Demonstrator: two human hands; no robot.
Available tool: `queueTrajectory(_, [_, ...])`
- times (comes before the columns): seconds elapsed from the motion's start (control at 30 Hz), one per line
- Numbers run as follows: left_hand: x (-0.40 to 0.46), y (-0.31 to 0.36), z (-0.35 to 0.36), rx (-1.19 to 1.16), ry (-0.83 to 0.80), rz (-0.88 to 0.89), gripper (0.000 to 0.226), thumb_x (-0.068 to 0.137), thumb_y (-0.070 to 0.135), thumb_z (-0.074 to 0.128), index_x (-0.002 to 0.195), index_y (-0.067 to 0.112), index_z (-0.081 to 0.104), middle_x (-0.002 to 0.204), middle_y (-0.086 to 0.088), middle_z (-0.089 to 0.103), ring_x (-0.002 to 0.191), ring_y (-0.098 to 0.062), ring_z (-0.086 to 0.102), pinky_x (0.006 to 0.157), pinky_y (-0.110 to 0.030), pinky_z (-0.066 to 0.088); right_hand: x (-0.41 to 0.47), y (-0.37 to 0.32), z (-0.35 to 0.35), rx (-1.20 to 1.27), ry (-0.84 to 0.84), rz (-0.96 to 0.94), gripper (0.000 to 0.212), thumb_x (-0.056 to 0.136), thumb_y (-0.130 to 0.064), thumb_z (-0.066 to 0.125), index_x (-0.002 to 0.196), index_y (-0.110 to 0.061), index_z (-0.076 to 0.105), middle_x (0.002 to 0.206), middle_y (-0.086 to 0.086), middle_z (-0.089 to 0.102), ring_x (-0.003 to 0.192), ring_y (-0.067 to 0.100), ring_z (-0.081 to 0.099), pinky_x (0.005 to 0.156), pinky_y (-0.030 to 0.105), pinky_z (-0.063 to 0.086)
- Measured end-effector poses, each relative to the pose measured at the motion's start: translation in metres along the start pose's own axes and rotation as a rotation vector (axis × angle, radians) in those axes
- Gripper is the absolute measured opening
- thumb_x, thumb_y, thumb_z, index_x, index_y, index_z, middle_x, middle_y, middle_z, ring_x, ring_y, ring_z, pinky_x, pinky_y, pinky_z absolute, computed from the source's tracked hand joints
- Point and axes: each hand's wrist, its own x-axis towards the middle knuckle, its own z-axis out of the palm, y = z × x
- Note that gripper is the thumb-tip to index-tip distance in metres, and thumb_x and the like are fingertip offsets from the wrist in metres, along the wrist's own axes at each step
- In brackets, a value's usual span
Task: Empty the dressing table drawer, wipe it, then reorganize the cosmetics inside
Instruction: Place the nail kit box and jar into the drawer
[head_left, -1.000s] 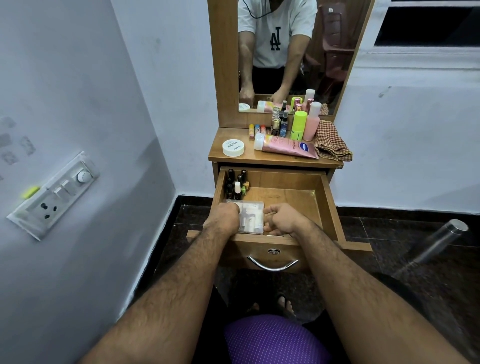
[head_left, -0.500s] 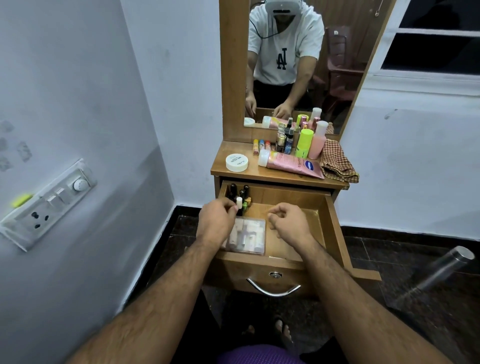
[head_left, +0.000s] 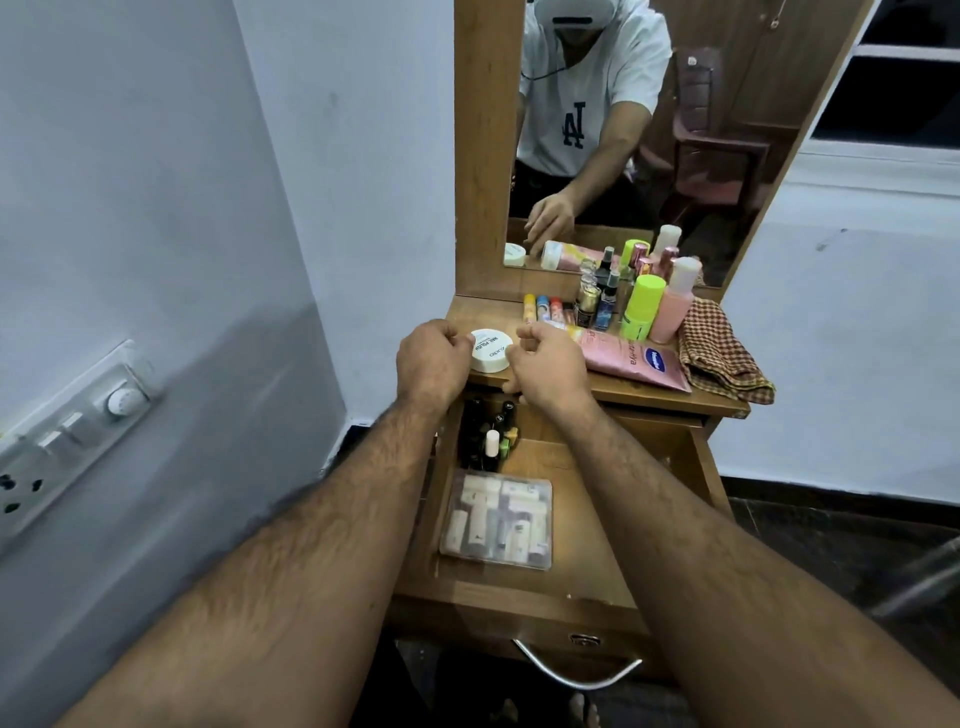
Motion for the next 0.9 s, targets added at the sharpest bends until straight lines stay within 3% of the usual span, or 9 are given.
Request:
queueTrajectory(0.17, [0.005, -0.003, 0.01, 0.034, -0.044, 0.0, 0.023, 0.094, 0.027, 0.062, 0.106, 0.011, 0.072, 0.106, -0.007, 0.072, 0.1, -0.025, 0.065, 0.079, -0.026, 0.046, -0.001, -0.004, 0.017, -0.064, 0.037, 0.011, 0.036, 0.099, -0.018, 0.053, 0.134, -0.011, 0.054, 0.12, 0.007, 0.067, 0.057, 0.018, 0.072, 0.061, 0.041, 0.062])
queueTrajectory(0.27, [0.002, -0.003, 0.011, -0.005, -0.011, -0.022, 0.022, 0.092, 0.022, 0.065, 0.109, 0.01, 0.072, 0.11, -0.007, 0.072, 0.103, -0.026, 0.064, 0.084, -0.029, 0.049, -0.002, 0.0, 0.021, 0.059, 0.061, 0.036, 0.036, 0.097, -0.014, 0.056, 0.132, -0.014, 0.056, 0.118, -0.001, 0.067, 0.062, 0.016, 0.073, 0.055, 0.032, 0.059])
queueTrajectory(0.4, [-0.008, -0.001, 0.007, -0.113, 0.053, -0.051, 0.027, 0.091, 0.021, 0.066, 0.115, 0.012, 0.071, 0.112, -0.003, 0.072, 0.104, -0.022, 0.065, 0.089, -0.029, 0.052, -0.017, 0.004, 0.016, 0.254, 0.086, 0.029, 0.027, 0.093, -0.011, 0.063, 0.12, -0.018, 0.063, 0.097, -0.013, 0.067, 0.072, 0.014, 0.073, 0.05, 0.02, 0.051])
queueTrajectory(0.57, [-0.042, -0.004, 0.003, -0.273, 0.092, -0.092, 0.022, 0.089, 0.022, 0.069, 0.109, 0.016, 0.073, 0.103, 0.001, 0.074, 0.093, -0.017, 0.069, 0.085, -0.036, 0.057, -0.044, 0.016, 0.004, 0.357, 0.138, 0.034, 0.021, 0.092, -0.012, 0.066, 0.112, -0.016, 0.066, 0.106, -0.001, 0.073, 0.081, 0.015, 0.074, 0.056, 0.024, 0.054])
queueTrajectory(0.77, [-0.101, -0.032, 0.003, -0.313, -0.043, -0.153, 0.016, 0.084, 0.021, 0.076, 0.099, 0.018, 0.074, 0.091, 0.006, 0.074, 0.083, -0.014, 0.071, 0.074, -0.039, 0.061, -0.093, 0.047, -0.009, 0.277, 0.134, 0.083, 0.013, 0.087, -0.017, 0.07, 0.086, -0.029, 0.065, 0.09, -0.003, 0.075, 0.076, 0.013, 0.074, 0.066, 0.037, 0.061])
queueTrajectory(0.9, [-0.129, -0.049, 0.002, -0.185, -0.176, -0.186, 0.023, 0.086, 0.017, 0.076, 0.107, 0.011, 0.072, 0.094, -0.001, 0.073, 0.078, -0.014, 0.071, 0.073, -0.035, 0.062, -0.12, 0.067, -0.009, 0.26, 0.042, 0.151, 0.006, 0.09, -0.017, 0.069, 0.096, -0.018, 0.068, 0.091, 0.002, 0.074, 0.077, 0.015, 0.073, 0.055, 0.028, 0.055])
